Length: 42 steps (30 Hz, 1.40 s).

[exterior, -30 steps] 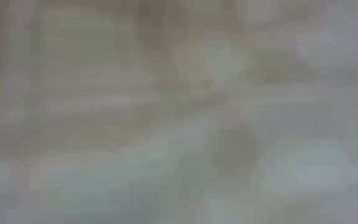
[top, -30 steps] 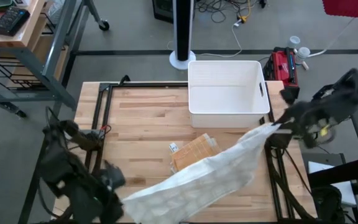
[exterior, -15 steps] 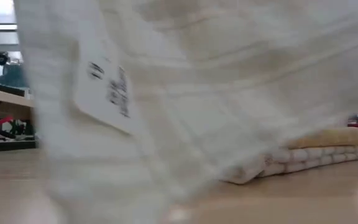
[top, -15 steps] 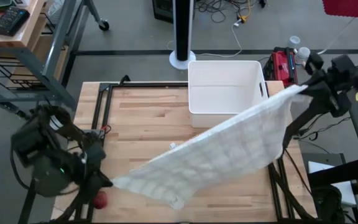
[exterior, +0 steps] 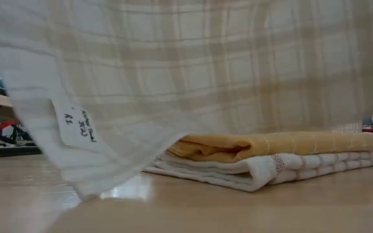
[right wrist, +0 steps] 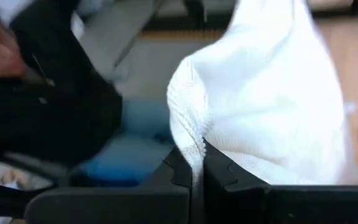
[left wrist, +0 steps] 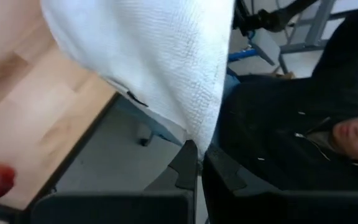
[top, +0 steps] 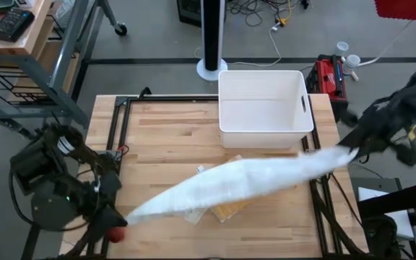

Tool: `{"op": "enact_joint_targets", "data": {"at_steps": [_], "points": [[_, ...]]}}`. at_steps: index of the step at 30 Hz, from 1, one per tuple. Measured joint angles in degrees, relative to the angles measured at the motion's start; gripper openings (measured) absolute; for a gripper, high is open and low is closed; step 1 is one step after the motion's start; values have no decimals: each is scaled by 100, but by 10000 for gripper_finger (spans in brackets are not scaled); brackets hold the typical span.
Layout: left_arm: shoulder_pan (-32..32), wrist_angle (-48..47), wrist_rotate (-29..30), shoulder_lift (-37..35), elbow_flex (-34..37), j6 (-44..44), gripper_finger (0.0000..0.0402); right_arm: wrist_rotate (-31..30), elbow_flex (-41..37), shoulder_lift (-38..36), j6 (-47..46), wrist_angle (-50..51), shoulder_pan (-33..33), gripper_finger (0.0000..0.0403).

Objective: Fold towel
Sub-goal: Fold the white checkered towel

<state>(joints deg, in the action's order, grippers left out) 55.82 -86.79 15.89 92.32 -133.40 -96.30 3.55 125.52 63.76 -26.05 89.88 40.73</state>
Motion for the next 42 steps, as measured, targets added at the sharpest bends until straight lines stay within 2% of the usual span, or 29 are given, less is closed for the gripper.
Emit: {"op": "enact_joint_targets", "data": {"at_steps": [4,8,11,15,17,19,25,31,33,35,37,39,40,42], "points": [[70,424,-32,286,-2,82,0,506,-867,15,-312,12,0,0],[118,769,-534,651,-1,-69,0,817,-1656,-35,-861,10,37,0],[197,555,-1118,886,0,-692,0,851,-2152,-160,-1338,16,208,0],[298,48,-1389,1068,2,-1198,0,824,-2458,-292,-1481,8,354,0],[298,-396,-1451,1129,2,-1287,0,576,-2461,-307,-1399,3,354,0],[300,-257,-1550,1134,125,-1206,0,285,-2410,-329,-1340,19,352,0],[292,-337,-1098,1027,376,-1265,0,-913,-1849,-443,-821,17,352,0],[296,-321,-1020,988,383,-1258,0,-1674,-1187,-587,-368,10,352,0],[291,-321,-493,961,382,-1115,0,-2205,-994,-649,-115,10,352,0],[290,-296,797,922,384,-735,0,-2970,-850,-711,122,19,352,0],[254,-227,2089,895,247,-365,0,-3437,-720,-782,322,19,350,0],[238,-170,3300,883,41,1,0,-3338,-565,-840,354,25,350,0],[237,-88,3680,882,-78,220,0,-3078,-495,-857,346,21,350,0],[244,336,3862,785,-132,760,0,-2148,-364,-885,128,21,350,0]]}}
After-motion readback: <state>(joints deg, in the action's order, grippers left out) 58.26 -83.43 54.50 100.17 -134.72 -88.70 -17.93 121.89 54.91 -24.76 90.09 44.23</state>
